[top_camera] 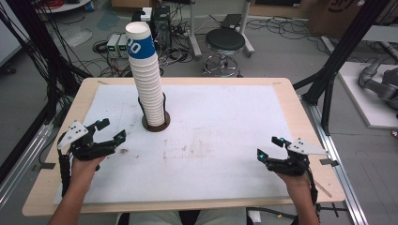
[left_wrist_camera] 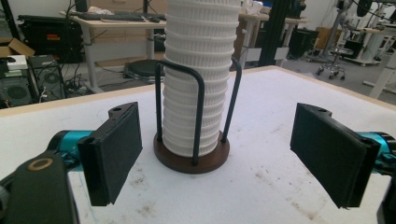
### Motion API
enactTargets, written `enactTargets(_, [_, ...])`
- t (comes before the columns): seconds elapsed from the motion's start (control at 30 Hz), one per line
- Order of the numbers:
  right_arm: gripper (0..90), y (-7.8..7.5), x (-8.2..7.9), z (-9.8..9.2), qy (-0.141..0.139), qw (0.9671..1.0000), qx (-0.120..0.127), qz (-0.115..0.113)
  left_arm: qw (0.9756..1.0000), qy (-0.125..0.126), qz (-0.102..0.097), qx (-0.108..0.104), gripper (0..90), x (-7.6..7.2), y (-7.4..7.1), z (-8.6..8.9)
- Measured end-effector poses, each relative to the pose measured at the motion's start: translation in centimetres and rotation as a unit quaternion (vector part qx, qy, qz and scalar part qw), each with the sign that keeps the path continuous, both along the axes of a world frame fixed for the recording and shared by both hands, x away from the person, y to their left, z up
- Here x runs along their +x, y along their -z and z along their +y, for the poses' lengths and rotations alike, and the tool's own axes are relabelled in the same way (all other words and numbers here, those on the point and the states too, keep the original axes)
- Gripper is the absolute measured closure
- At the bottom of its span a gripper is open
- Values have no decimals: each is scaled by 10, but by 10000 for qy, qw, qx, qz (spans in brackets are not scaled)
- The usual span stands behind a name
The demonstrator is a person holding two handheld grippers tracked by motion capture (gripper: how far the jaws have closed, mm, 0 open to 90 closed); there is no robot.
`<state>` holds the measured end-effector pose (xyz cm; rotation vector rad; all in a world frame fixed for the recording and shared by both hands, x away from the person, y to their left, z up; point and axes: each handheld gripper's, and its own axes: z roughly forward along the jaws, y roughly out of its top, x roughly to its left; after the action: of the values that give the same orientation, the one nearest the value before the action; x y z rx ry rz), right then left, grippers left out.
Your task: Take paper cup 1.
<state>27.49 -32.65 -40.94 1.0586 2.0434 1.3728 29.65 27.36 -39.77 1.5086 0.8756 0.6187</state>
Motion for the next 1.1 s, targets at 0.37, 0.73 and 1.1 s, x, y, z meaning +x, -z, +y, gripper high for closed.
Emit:
enactTargets(0.37, [205, -1, 1, 7, -125, 9999, -37, -10, 9998, 189, 8, -80, 162, 9, -40, 2])
enactTargets(0.73, [205, -1, -1, 6, -105, 9999, -39, 6, 9981, 565, -226, -26, 161, 32, -102, -8])
enactTargets(1.1, [205, -1, -2, 7, -122, 9999, -40, 5, 9973, 681, -286, 40, 158, 57, -152, -26])
